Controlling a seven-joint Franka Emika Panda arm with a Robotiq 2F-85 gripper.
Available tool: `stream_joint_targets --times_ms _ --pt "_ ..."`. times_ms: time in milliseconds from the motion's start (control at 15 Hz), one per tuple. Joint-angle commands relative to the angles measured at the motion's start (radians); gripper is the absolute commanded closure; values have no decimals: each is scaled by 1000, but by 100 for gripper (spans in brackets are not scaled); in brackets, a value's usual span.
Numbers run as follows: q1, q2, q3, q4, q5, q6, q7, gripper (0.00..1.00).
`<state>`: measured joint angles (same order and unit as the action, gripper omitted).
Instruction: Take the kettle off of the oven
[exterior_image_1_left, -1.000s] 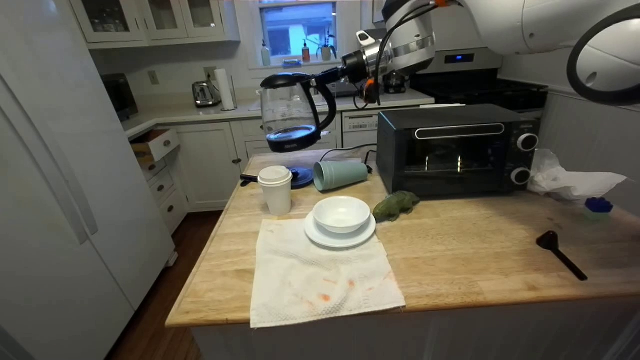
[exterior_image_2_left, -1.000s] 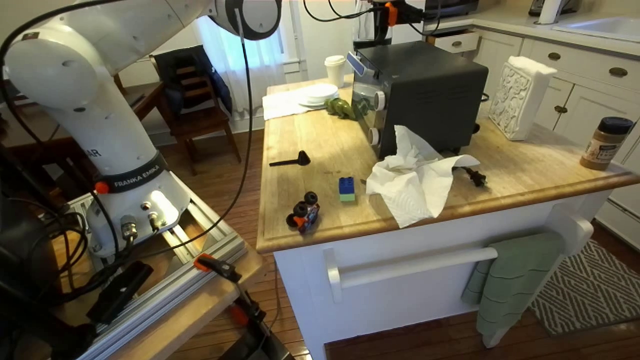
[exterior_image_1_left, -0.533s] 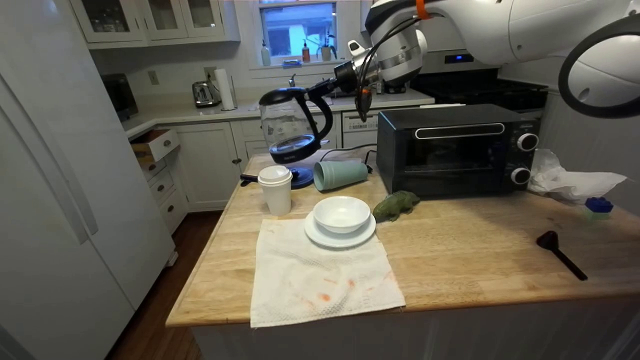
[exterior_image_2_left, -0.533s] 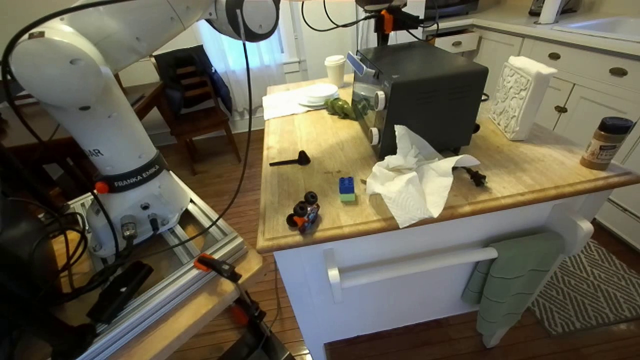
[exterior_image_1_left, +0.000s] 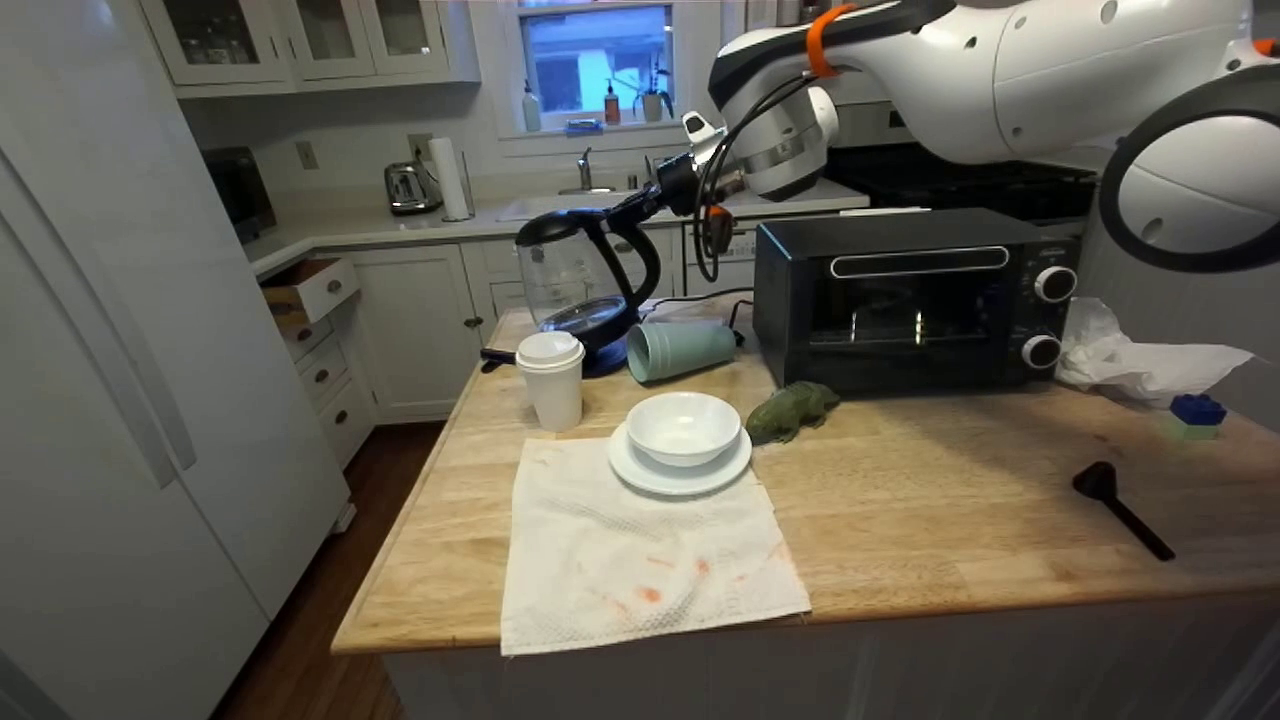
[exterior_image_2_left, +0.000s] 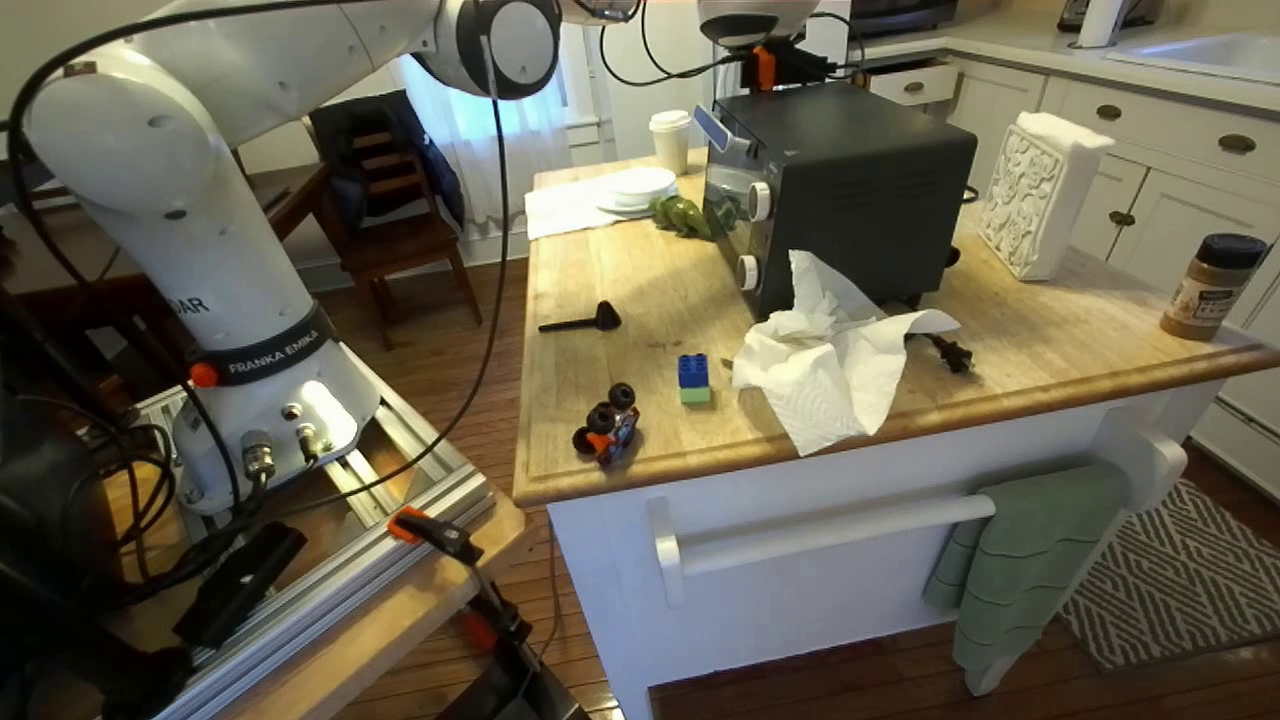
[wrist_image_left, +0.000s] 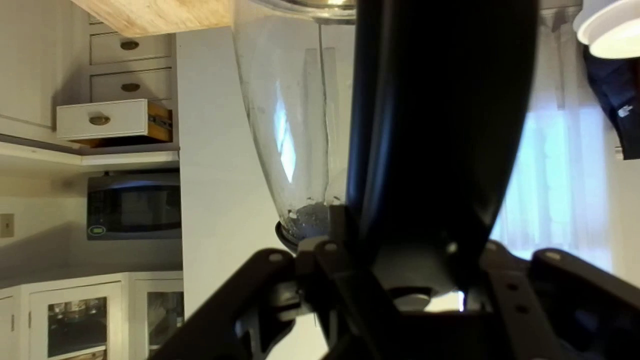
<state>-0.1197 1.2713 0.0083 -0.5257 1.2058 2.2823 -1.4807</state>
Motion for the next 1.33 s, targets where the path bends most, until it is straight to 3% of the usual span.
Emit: stream_joint_targets --times_ms 0,667,1200,1267 --pt "7 43 10 99 5 30 28 81" --pt "14 70 27 105 20 117 37 81" --pt "-1 79 54 107 28 114 80 81" --pt "-3 81 59 108 29 109 79 44"
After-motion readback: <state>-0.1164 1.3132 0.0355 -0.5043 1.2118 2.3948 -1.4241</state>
